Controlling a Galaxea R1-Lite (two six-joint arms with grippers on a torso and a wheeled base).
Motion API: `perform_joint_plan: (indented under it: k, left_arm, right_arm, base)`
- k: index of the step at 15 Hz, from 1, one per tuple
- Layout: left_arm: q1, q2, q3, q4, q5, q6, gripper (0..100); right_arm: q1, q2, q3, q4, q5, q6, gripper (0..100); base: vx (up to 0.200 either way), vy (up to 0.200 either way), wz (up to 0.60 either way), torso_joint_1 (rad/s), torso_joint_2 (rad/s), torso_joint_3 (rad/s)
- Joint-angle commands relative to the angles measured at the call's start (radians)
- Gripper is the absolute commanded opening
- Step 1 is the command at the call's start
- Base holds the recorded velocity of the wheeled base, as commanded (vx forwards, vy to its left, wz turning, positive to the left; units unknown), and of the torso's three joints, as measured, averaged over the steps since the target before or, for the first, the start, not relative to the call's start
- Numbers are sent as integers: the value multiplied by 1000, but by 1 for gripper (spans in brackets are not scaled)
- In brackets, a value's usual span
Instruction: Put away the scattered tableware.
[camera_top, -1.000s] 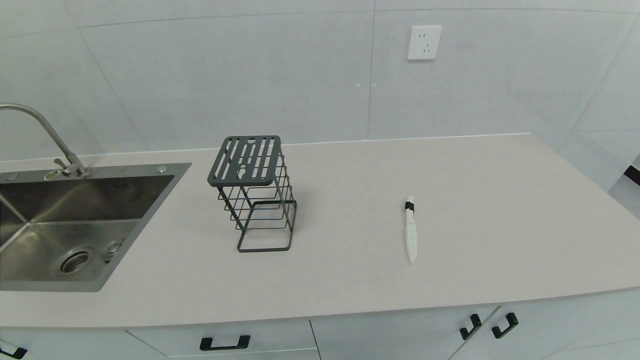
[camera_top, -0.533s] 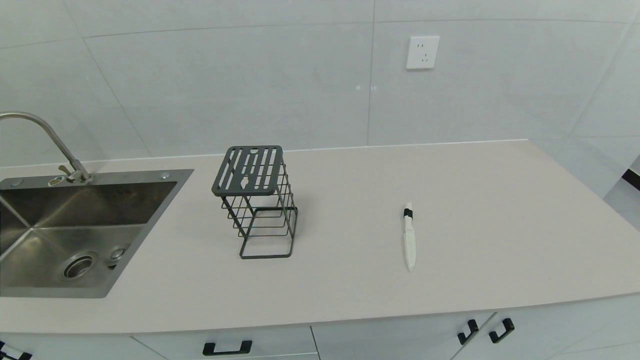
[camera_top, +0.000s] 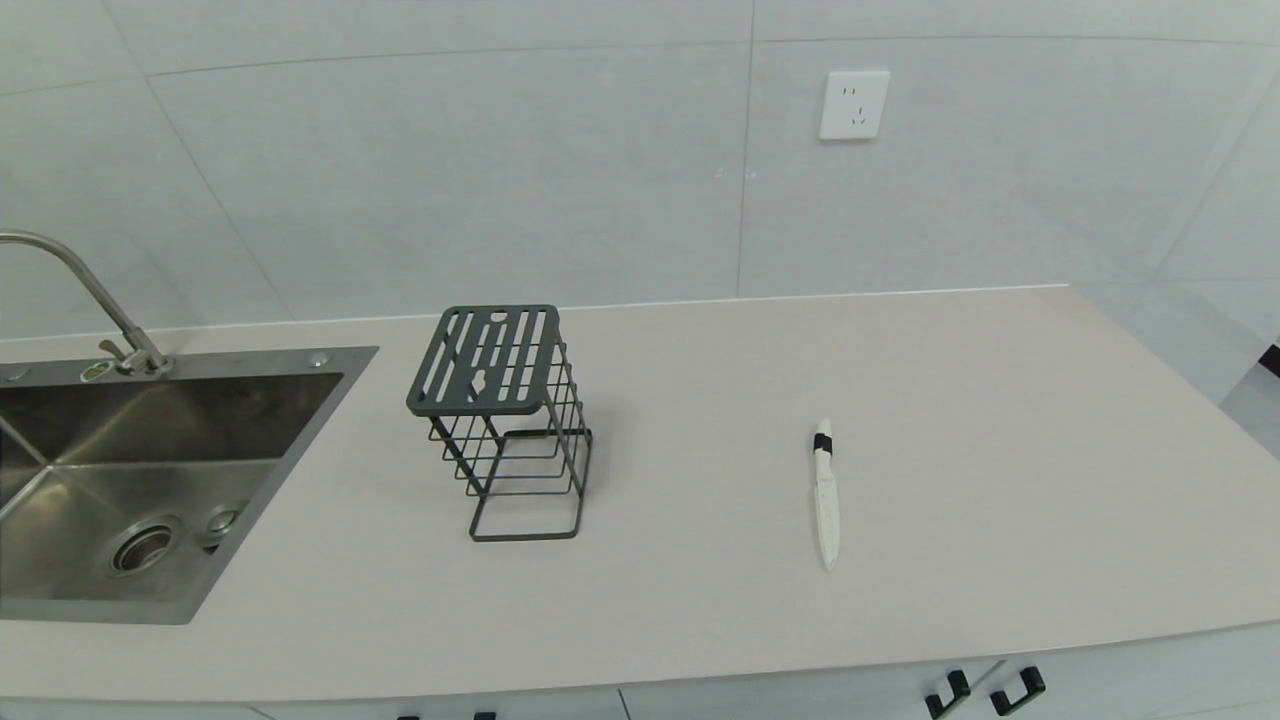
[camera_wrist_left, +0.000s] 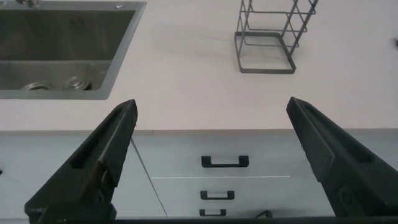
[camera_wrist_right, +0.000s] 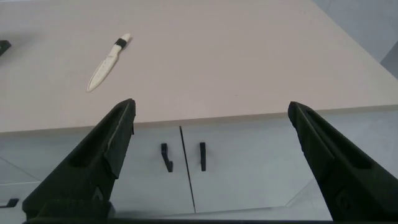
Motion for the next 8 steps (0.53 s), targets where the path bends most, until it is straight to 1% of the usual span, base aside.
perform_joint_plan:
  k: [1, 6, 8]
  left_arm:
    - [0, 1, 0, 0, 0, -1, 100]
    - [1, 1, 0, 0, 0, -1, 100]
    - [0, 1, 0, 0, 0, -1, 100]
  right_arm:
    - [0, 1, 0, 1, 0, 1, 100]
    - [0, 1, 0, 1, 0, 1, 100]
    - [0, 1, -2, 1, 0, 1, 100]
  base:
    - [0, 0, 0, 0, 0, 0]
    - [0, 0, 0, 0, 0, 0]
    - [0, 0, 0, 132, -2, 144]
